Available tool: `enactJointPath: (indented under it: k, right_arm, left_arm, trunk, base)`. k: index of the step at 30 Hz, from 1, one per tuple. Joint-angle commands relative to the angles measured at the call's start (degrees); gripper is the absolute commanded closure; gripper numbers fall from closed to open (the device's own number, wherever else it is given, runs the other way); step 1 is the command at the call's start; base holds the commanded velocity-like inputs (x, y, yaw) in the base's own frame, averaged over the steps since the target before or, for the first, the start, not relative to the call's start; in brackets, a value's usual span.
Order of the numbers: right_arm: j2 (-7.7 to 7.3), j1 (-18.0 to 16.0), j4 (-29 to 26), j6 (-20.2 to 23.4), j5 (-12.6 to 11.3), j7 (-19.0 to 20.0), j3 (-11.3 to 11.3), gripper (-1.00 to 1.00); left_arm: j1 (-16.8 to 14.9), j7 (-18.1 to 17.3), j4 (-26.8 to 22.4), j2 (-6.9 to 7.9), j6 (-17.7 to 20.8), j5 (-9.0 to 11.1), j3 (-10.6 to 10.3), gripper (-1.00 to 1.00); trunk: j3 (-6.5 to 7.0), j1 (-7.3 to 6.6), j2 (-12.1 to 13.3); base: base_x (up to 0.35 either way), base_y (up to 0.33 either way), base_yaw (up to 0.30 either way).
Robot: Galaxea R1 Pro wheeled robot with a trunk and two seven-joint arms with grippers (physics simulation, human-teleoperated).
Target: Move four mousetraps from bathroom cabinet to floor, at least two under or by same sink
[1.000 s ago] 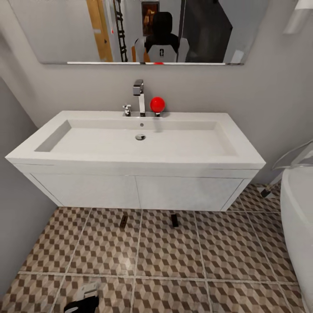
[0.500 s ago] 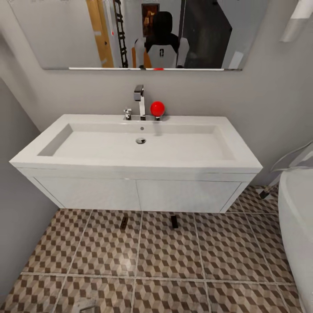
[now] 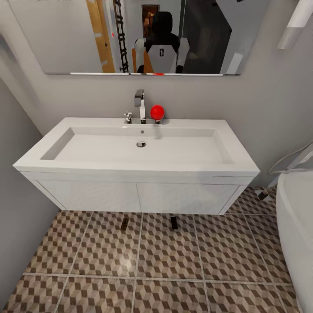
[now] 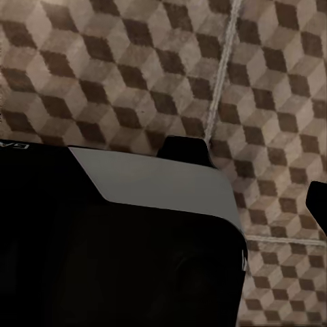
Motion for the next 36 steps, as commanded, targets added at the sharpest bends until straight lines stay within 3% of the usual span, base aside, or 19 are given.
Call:
enactJointPath:
  k: [1, 36]
  right_arm:
    - [0.02, 0.17, 0.16, -0.11, 0.44, -0.35, 0.1, -1.0]
    - [-0.33, 0.82, 0.13, -0.11, 0.4, -0.35, 0.05, -1.0]
  left_arm:
    - [0.22, 0.37, -0.16, 0.03, -0.01, 0.41, -0.49, -1.0]
    - [3.18, 0.41, -0.15, -0.24, 0.3, 0.48, -0.4, -1.0]
  trunk:
    - [0.15, -0.23, 0.4]
    - [6.43, -7.92, 14.43]
  base:
    - [0.0, 0.0, 0.0]
    - [0.0, 0.0, 0.0]
